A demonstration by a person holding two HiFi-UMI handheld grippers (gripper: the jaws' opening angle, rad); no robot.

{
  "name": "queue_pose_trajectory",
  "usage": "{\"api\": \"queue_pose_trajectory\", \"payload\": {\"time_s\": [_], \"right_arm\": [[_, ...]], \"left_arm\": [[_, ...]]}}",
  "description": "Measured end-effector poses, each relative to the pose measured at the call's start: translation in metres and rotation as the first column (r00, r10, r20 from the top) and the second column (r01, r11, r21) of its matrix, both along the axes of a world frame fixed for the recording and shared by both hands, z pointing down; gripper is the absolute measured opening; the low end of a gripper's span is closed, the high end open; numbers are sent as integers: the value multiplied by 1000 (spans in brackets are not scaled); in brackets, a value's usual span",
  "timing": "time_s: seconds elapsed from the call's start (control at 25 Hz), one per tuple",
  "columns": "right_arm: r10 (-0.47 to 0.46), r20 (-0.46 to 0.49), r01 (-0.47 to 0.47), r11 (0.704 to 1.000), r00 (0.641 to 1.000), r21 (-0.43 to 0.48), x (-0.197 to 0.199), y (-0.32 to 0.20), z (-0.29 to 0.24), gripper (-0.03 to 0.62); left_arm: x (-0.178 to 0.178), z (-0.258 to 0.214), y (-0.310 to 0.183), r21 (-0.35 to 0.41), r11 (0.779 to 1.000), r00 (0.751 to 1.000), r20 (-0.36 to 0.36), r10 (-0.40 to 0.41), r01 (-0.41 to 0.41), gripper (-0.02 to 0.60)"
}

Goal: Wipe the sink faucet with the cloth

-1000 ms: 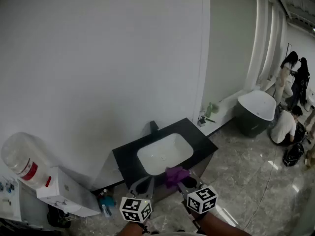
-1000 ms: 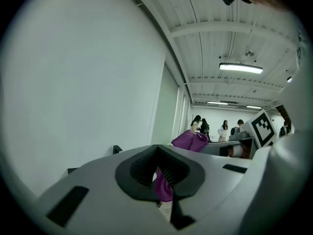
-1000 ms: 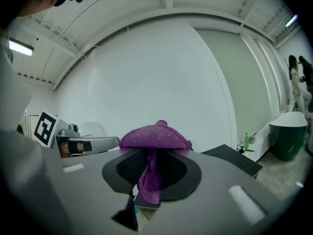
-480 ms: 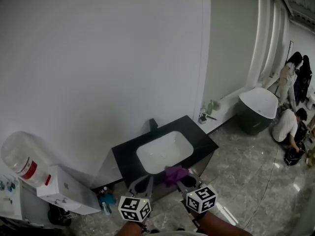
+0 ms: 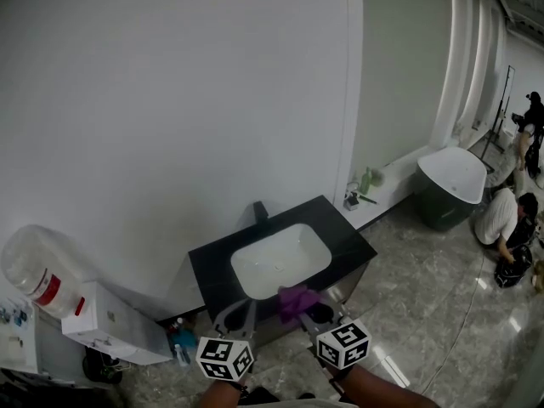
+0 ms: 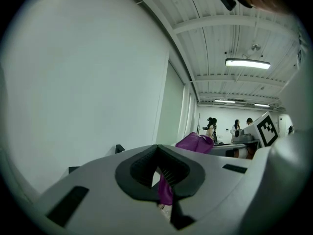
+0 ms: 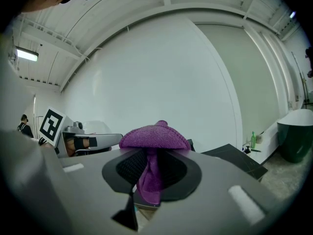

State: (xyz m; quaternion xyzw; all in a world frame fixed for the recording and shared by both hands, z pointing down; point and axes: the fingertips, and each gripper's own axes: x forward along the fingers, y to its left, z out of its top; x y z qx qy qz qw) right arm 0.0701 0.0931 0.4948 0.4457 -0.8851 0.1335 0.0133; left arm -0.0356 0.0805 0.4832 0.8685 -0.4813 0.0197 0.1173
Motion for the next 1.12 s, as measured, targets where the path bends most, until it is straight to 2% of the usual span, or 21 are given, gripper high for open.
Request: {"api": "queue_pose_trajectory", "payload": {"time_s": [0.16,0.32,0.52,0.72,0.88,1.12], "right_arm": [[4,10,-4,1000,1000,-11,6,-21,7,71],[5,7,-4,1000,1000,-26,0,-61,16,71],[12,-6,-12,999,1000,-38,-18,-136,24,71],[48,-30,-50,997,998,-63,-31,-224,30,71],[68,-39,-72,993,997,-92,-35,-276,41,71],[24,-62,-32,990,998,-134,-41,-340,64,71]], "left_arm": [[2,8,-21,-14,1000,1000,2,-2,2,5],[2,16,-64,-17,1000,1000,-6,11,-11,5],[-4,28,-146,-31,998,998,-30,46,-47,5],[-13,37,-232,-60,992,994,-19,112,-113,5],[-18,46,-282,-81,986,990,-13,143,-143,5],[-22,66,-334,-116,982,989,-40,145,-149,5]]}}
